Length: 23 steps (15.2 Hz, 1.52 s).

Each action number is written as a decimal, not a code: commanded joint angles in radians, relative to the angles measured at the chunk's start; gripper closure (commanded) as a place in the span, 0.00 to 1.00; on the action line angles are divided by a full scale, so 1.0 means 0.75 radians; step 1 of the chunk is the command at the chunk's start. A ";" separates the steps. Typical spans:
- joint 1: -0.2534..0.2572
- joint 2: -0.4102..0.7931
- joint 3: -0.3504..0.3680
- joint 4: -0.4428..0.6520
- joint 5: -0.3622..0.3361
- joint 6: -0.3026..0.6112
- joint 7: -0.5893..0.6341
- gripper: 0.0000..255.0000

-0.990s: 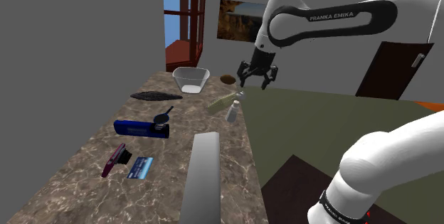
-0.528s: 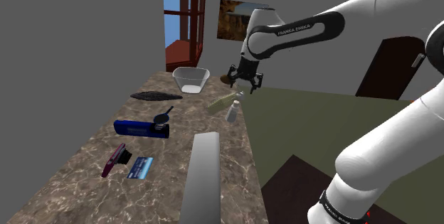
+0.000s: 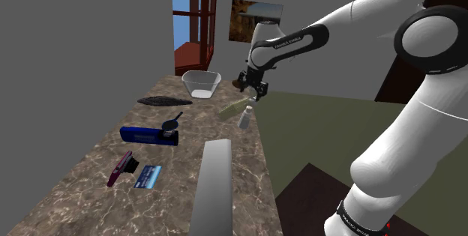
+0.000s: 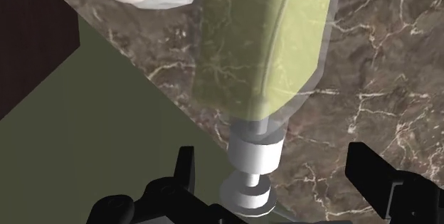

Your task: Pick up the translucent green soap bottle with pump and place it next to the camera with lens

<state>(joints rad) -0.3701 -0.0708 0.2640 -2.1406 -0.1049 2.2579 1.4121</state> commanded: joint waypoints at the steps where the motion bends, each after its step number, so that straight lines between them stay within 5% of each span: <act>1: -0.004 0.028 0.000 -0.004 -0.016 0.031 0.038 0.00; 14: -0.008 0.092 -0.002 -0.033 -0.048 0.121 0.059 0.00; 15: -0.008 0.092 -0.002 -0.033 -0.048 0.121 0.059 1.00; 23: -0.008 0.092 -0.002 -0.034 -0.047 0.121 0.059 1.00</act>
<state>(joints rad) -0.3762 -0.0022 0.2623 -2.1653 -0.1405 2.3490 1.4564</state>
